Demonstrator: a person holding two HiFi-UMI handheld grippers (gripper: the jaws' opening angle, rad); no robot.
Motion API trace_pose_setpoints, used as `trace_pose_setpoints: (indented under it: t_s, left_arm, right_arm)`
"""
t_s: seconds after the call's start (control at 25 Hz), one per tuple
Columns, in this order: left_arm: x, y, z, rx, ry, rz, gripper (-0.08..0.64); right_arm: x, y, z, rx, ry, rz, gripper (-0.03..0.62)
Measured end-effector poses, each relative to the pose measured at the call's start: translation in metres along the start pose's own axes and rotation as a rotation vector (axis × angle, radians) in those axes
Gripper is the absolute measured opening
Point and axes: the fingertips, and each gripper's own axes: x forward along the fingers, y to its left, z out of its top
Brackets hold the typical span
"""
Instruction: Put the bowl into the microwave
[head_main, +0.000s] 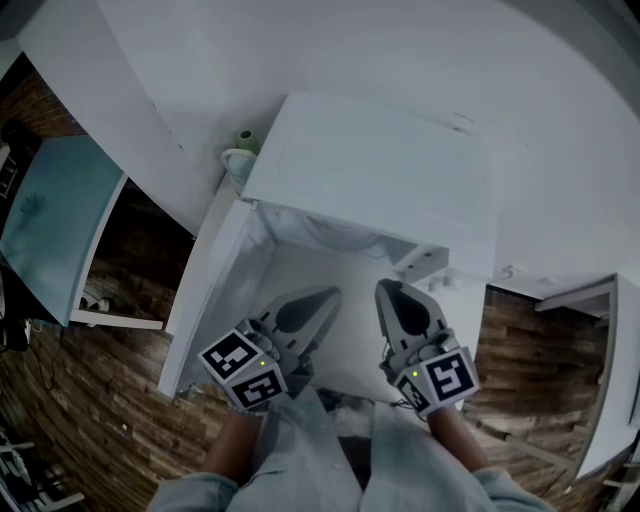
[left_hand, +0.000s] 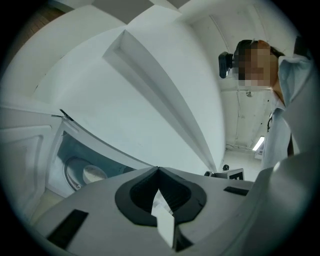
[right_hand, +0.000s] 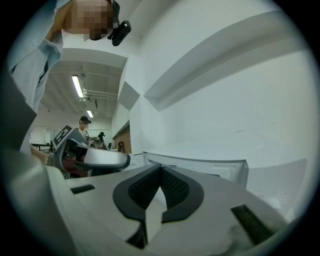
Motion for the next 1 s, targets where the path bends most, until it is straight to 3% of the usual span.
trace_pose_setpoints:
  t_s: [0.28, 1.0]
  left_arm:
    - [-0.014, -0.002, 0.001, 0.033, -0.007, 0.028, -0.002]
    - [-0.016, -0.002, -0.004, 0.031, -0.004, 0.043, -0.002]
  right_arm:
    - [-0.002, 0.01, 0.003, -0.008, 0.015, 0.019, 0.002]
    - [-0.005, 0.013, -0.002, -0.016, 0.045, 0.04, 0.002]
